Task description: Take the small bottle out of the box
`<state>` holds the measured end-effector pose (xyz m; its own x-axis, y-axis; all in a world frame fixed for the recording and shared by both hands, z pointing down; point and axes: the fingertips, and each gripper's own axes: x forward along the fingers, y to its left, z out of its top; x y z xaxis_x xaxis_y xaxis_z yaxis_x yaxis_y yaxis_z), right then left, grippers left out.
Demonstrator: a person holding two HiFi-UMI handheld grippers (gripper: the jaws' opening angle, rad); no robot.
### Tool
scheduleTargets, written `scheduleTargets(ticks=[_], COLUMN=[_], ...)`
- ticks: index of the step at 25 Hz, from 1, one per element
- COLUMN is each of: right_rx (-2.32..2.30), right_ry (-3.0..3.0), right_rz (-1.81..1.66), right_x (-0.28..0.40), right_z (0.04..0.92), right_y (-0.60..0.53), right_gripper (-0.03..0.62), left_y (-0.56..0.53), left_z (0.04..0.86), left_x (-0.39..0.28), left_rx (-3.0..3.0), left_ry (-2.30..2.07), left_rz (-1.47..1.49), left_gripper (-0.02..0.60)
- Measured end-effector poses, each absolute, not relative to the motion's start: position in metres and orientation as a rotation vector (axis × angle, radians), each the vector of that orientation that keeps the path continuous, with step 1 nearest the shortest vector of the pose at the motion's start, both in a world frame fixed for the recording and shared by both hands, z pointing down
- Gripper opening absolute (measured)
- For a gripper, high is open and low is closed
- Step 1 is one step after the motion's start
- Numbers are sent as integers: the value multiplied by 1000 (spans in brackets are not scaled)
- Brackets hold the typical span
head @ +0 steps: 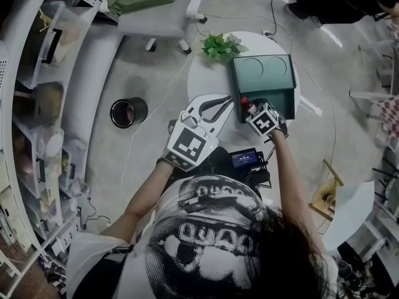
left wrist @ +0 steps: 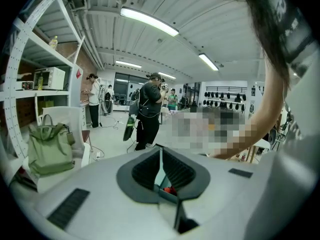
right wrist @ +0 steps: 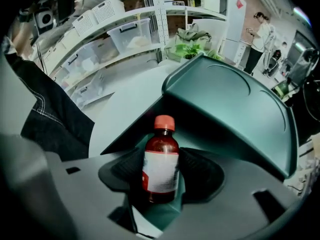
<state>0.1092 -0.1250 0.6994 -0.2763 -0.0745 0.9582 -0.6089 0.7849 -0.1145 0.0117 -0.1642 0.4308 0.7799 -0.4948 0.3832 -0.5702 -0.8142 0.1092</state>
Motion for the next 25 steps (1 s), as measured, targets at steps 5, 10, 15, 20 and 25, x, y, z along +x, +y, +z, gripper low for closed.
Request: scheduleTargets(ticks=[5, 10, 15, 20, 25], right_rx=[560, 587, 618, 683, 810], right_ry=[-1759, -1774, -1790, -1840, -1915], right_rz=[553, 557, 597, 645, 702], right_x=[113, 114, 114, 109, 112], right_z=[705, 706, 705, 686, 659], right_y=[-131, -131, -132, -133, -137], right_gripper=[231, 224, 222, 222, 222], left_y=[-171, -177, -181, -178, -171], left_z=[433, 433, 434, 435, 433], left_x=[7, -1, -5, -9, -3], left_rx=[2746, 2744, 2758, 2760, 2756], left_ry=[-842, -846, -848, -850, -853], left_rz=[489, 499, 477, 502, 505], left_gripper=[23, 23, 24, 23, 23])
